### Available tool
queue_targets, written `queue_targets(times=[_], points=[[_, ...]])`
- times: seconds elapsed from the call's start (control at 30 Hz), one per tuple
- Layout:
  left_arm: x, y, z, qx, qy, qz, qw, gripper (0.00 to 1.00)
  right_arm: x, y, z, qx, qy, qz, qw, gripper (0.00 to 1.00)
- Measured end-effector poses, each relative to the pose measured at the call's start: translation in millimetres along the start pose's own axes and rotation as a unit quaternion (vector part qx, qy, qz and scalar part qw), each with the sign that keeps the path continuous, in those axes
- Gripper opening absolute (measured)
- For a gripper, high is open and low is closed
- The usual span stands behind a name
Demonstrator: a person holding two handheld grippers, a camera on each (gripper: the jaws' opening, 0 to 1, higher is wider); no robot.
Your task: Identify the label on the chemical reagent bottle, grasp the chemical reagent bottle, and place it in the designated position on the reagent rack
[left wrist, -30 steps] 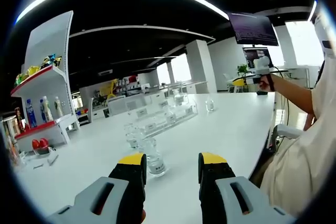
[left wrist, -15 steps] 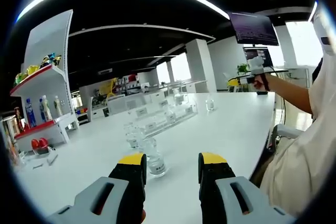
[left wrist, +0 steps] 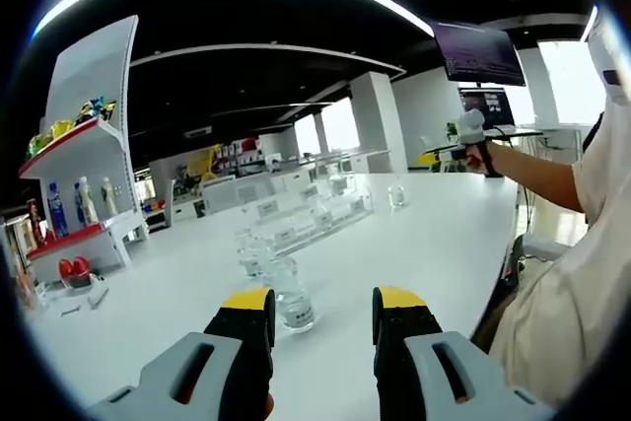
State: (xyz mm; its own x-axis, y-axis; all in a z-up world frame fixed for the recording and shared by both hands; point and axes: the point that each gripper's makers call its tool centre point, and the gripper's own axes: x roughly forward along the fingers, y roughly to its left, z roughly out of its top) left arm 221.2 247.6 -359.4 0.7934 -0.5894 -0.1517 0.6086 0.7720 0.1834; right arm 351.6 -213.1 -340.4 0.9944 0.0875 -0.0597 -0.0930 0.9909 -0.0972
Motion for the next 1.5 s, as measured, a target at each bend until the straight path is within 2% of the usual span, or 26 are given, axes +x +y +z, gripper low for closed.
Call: queue_targets(times=[0.27,0.6,0.67,0.97,1.5], points=[[-1.5,3.8,0.0,-0.003,0.0,0.005,1.0,0.4,15.9,-3.7,-11.6,0.002,0.008,-0.017,0.9998,0.34],[0.8,4.4,-1.6,-0.002,0.004,0.004,1.0,0.4,26.1,-1.7,-26.1,0.002,0.002,-0.033,0.9995,0.34],[1.6,4.4,-2.0,-0.002,0.005,0.004,1.0,0.4,34.9,-9.8,-31.3,0.002,0.003,-0.034,0.9994,0.34],[4.8,3.2,-2.0,-0.002,0.007,0.002,1.0,0.4,52.1,-23.5,-35.5,0.003,-0.008,-0.031,0.9995,0.34],[8.0,3.5,-3.9,-0.003,0.01,0.0,0.9999,0.4,76.5,-28.0,-43.6,0.007,0.001,-0.031,0.9995,0.33]])
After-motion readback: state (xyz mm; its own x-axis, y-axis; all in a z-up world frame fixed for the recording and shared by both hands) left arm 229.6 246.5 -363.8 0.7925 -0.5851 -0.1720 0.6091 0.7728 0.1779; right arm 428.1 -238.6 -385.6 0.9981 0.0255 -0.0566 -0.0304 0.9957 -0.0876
